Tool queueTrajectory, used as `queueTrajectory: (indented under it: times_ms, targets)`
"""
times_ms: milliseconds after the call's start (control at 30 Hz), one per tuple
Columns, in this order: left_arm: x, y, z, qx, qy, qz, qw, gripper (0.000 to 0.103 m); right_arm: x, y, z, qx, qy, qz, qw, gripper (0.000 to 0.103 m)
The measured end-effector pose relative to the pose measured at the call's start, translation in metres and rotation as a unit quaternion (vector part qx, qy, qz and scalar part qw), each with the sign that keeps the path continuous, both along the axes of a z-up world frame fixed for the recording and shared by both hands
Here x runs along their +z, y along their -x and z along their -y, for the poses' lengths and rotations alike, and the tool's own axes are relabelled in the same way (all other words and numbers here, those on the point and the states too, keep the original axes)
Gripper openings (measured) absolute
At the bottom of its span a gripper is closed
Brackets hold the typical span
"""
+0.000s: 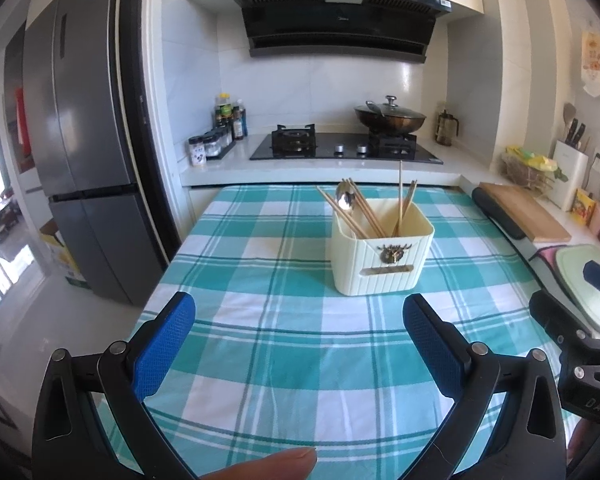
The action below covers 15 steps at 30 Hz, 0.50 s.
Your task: Organize utensils
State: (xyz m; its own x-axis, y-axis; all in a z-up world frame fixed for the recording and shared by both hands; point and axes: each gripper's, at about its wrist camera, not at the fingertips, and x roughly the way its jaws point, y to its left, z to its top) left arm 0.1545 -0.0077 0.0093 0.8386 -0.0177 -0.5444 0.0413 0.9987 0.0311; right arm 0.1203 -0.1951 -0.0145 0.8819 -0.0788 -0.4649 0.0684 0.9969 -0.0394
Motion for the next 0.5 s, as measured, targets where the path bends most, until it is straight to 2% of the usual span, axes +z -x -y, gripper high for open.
queueTrajectory:
  times_ms: [500]
  targets:
    - [0.0040,0.0066,-0.0039,0.004,-0.003,0.003,1.0000,0.103,0.0104,0.0081,-0.0087,-0.001,0.009,0.005,1.000,0.103]
